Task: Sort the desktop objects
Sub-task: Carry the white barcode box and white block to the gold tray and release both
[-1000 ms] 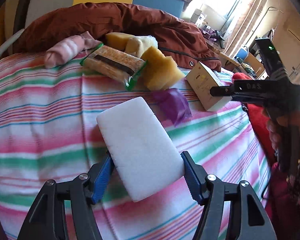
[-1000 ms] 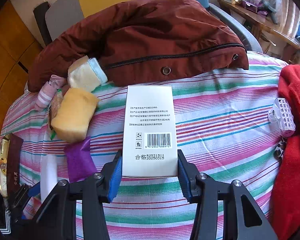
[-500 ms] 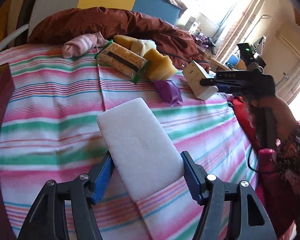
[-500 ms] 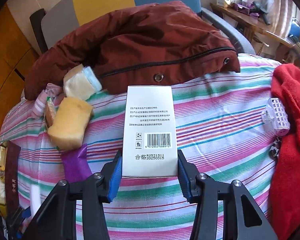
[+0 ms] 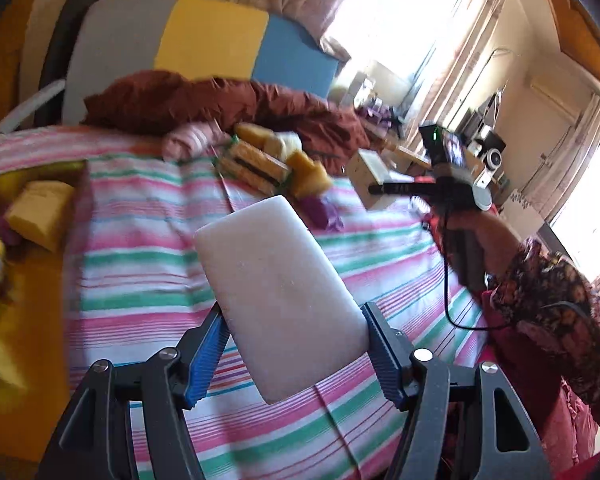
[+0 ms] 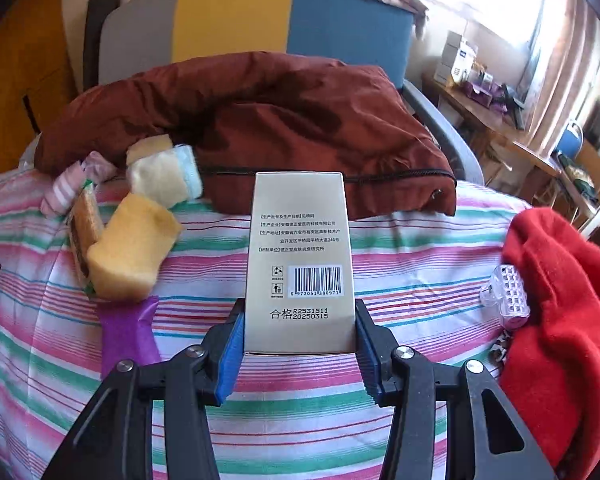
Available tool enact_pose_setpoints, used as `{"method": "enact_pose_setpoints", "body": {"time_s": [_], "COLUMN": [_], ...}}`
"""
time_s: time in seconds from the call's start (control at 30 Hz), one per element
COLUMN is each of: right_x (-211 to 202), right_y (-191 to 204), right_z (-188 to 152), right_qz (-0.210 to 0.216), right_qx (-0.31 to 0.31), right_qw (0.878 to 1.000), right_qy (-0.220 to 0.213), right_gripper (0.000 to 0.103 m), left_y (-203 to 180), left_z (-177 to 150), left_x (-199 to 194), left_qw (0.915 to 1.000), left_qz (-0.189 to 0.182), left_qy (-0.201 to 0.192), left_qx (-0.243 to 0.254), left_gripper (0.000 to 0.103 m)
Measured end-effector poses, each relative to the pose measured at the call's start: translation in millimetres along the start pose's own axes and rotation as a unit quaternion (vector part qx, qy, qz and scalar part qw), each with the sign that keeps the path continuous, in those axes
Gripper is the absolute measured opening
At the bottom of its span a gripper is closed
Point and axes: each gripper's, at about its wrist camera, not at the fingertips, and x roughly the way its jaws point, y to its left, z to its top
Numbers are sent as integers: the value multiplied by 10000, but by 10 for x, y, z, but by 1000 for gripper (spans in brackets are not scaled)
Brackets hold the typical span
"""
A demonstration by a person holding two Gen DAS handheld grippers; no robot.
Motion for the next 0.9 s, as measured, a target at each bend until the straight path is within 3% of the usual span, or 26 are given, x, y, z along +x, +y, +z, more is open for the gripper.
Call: {"method": "enact_pose_setpoints", "body": {"time_s": [0.17,0.27,0.4,0.63,0.9], "right_x": [-220,-450,-745,-1176,-1277], "right_y": [168,442,977,2005,3058], "right_z": [-28,-77,-127,-184,-320], "right_qz": [435,965,1515,2530,3239], "right_qx": [421,445,102,-315,-838], "right_qw": [9981,9942,9883,9667,9423], "right_qy": [-69,-149,-172,-235,102], "right_gripper": [50,50,50,50,50], "left_y": [222,427,753,1273,1684], "left_z": [7,-7,2,-37,-193], "left_x": [-311,-430,-508,-617,-676], "left_qw": [9995,9984,9953,9869,9794], "left_qz": [130,225,274,473,1077], "left_qy": [-258,-330,-344,-284,51], "left_qx": [-160,-402,-857,-1519,-1709], "left_gripper": [67,67,67,67,67]}}
